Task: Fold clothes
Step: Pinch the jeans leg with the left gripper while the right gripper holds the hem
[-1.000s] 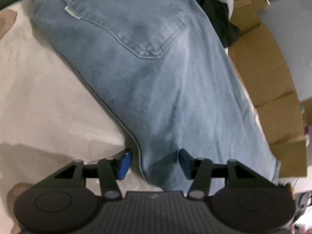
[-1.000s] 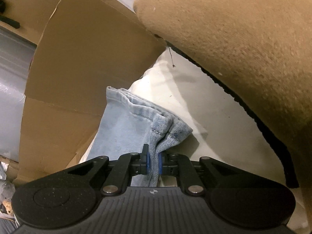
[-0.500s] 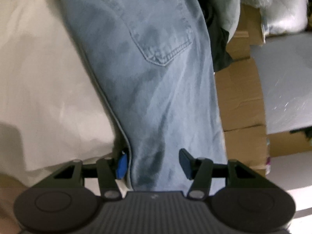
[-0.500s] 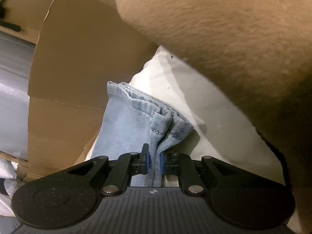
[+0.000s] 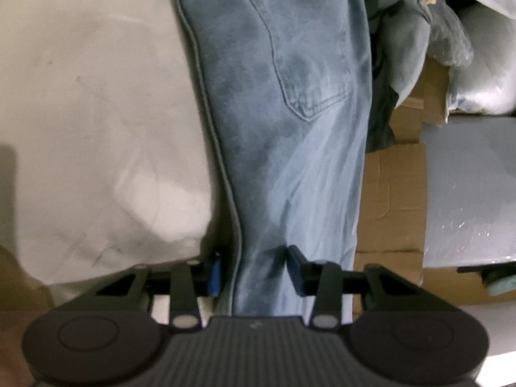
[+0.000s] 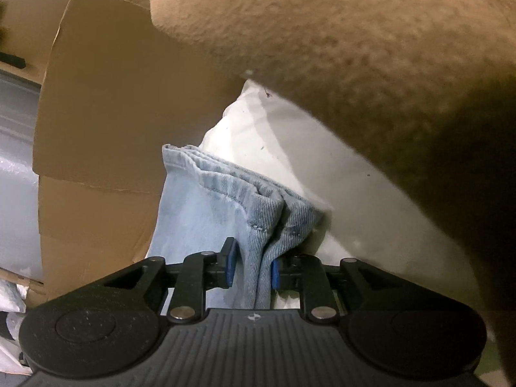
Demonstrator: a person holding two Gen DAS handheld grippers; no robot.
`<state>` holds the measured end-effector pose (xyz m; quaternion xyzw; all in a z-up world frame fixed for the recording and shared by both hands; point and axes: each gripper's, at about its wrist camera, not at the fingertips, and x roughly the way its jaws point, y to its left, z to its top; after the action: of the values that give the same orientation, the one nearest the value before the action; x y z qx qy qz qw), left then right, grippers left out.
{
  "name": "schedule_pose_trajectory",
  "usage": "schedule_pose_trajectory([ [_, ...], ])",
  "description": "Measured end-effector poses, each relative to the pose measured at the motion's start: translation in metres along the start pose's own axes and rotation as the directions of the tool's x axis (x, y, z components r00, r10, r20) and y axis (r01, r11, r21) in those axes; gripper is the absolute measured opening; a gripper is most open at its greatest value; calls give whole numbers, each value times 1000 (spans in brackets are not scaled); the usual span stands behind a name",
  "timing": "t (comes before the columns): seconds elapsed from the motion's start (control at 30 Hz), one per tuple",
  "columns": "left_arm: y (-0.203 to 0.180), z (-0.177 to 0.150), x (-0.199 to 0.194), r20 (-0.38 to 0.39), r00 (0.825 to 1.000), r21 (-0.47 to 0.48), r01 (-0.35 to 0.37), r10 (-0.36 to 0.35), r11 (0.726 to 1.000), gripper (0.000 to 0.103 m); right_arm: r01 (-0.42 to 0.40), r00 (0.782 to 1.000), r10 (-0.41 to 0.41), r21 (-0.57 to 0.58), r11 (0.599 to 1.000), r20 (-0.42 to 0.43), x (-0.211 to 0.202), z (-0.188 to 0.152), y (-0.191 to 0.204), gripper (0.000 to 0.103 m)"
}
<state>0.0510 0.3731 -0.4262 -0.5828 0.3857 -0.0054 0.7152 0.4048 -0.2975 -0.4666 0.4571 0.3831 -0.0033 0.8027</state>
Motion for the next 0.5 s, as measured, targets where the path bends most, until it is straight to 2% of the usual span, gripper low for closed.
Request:
schedule_pose_trajectory([
  [0.1,0,0,-1,0,1000,-8,-3,3,1000,40,-11,1000,11,-1,1000,16,-1,-2,-1,27],
  [0.13,0,1,-2,-4,1000,-15,-9,9,1000,36,-19,1000,19,1,1000,16,-2,-2,-1,24],
  [0.2,2,1,-3,-9,1000,-32,-18,17,999,33,-31,999,31,6,999,9,-5,-1,-1,12],
  [0.23,4,1,-5,-9,1000,-42,-19,18,999,31,-42,999,42,7,999,9,-7,-1,0,9],
  [0.33,11,1,-8,20,1000,-100,-13,15,995,27,-58,998,58,8,998,12,-12,1,0,8],
  [0.37,11,1,-7,24,999,-97,-21,23,995,25,-50,999,49,12,999,13,-12,1,0,8],
  [0.4,9,1,-6,27,999,-83,-36,38,996,16,-51,999,51,18,999,20,-13,1,0,7],
  [0.43,8,2,-4,28,998,-74,-49,51,996,12,-53,998,53,24,998,27,-14,0,1,7],
  [0.5,4,3,-3,28,997,-64,-70,71,996,10,-61,998,60,36,997,34,-18,0,2,7],
])
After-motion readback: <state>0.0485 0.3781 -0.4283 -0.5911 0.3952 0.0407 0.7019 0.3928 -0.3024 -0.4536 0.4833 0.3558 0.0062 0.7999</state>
